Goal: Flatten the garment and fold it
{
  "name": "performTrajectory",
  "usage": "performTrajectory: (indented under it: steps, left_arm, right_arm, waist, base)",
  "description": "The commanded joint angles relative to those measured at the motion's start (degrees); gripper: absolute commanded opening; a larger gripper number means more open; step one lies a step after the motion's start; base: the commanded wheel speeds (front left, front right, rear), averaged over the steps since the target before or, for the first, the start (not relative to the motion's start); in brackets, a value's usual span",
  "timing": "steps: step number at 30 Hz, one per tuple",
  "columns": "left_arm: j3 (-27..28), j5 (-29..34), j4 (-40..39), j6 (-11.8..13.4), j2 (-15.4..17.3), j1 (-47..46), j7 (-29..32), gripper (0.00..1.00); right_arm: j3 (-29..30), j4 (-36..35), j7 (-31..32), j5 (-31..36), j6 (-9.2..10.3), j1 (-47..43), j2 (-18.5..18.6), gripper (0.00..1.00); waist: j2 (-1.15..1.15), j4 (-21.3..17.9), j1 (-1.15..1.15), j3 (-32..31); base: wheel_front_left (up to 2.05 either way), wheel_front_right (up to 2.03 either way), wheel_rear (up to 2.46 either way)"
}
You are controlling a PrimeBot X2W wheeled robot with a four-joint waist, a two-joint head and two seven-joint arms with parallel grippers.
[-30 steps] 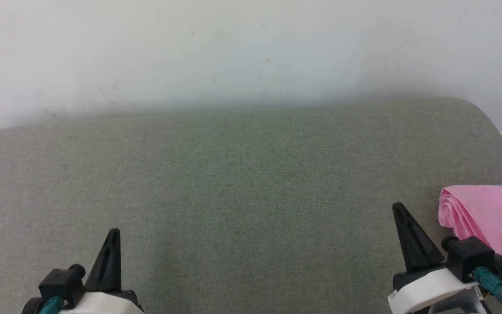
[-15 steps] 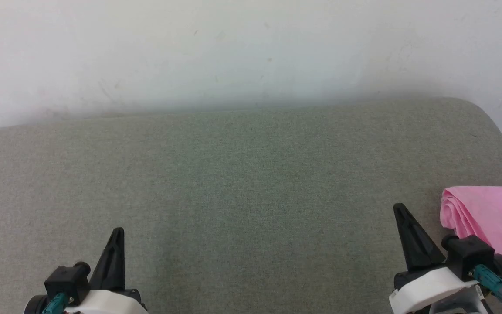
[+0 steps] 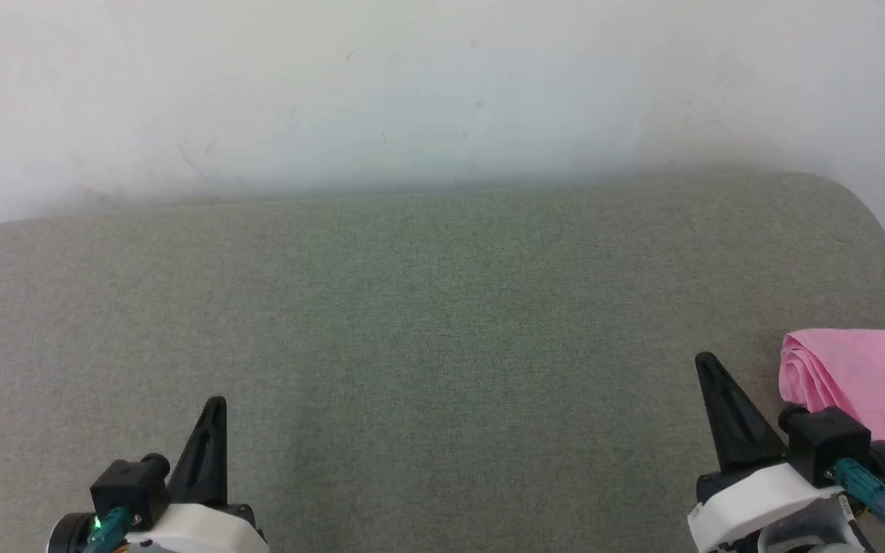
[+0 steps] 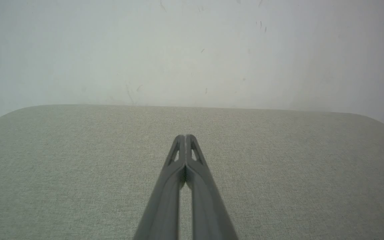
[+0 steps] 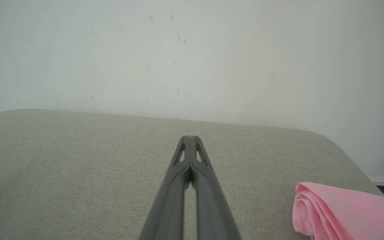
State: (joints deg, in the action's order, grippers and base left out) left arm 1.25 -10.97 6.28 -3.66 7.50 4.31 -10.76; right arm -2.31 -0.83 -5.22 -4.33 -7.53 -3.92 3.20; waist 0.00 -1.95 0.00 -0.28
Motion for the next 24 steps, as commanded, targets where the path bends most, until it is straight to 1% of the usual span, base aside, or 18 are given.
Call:
performTrajectory:
  steps: [1,24]
  left_arm:
    - [-0.16,0.65,-0.53,0.42,-0.28,-1.01,0.35,0.0]
    - [-0.44,3.32,-2.02,1.26,-1.4,-1.87,3.04,0.0]
  right_arm:
    - [0.11,0.11,0.18,0.49,0.01,0.56,-0.1,0.0]
    - [0.68,0.3,1.48,1.49,0.02,1.43,-0.16,0.0]
  waist:
    - [0.0,0.04,0.0,0.0]
    - [0.0,0.53,0.0,0.08]
  base:
    - [0.0,0.0,0.0]
    - [0.0,0.0,0.0]
